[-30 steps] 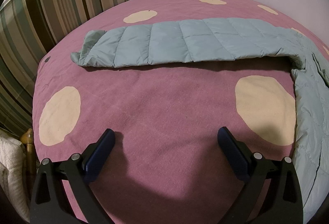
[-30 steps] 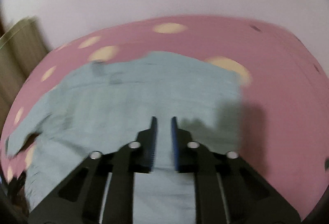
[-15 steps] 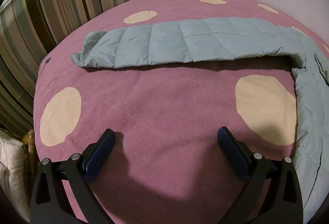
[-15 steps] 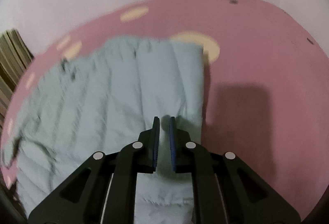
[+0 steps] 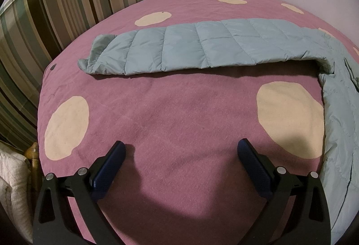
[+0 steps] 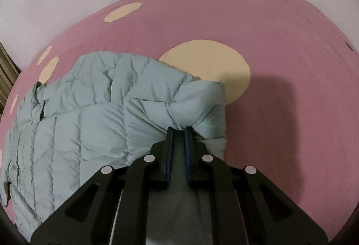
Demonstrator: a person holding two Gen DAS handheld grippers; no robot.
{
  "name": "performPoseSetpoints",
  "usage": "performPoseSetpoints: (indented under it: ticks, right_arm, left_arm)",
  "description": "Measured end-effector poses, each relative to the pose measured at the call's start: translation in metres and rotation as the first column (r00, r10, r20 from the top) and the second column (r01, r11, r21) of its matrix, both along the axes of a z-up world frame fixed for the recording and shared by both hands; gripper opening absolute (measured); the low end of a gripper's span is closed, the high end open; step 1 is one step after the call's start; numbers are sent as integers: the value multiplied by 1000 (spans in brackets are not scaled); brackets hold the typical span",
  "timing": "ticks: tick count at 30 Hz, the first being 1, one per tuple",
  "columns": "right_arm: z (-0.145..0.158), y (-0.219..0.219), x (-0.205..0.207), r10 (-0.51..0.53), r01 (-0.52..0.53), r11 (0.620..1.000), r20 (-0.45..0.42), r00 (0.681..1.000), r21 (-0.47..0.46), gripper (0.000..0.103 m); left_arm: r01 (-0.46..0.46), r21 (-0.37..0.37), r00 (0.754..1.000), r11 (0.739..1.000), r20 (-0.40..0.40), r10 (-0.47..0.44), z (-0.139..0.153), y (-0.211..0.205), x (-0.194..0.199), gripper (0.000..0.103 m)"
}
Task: Fold large clothes
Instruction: 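Grasp the jacket side edge with the right tool, fold it inward, release, then grasp the opposite jacket side with the left tool, fold it inward, release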
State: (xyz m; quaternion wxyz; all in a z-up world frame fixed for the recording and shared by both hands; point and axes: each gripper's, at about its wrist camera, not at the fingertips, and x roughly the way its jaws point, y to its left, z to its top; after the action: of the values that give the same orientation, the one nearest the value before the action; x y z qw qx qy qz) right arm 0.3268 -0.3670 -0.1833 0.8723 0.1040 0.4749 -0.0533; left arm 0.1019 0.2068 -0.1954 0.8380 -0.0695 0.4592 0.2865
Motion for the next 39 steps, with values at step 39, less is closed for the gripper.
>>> performPoseSetpoints:
  ticks: [39]
  right_arm:
    - [-3,-19,-157,-115,123,972,54,992,-201,49]
  left_arm:
    - [-154,-259,969,953,147,197,24,121,-19,98]
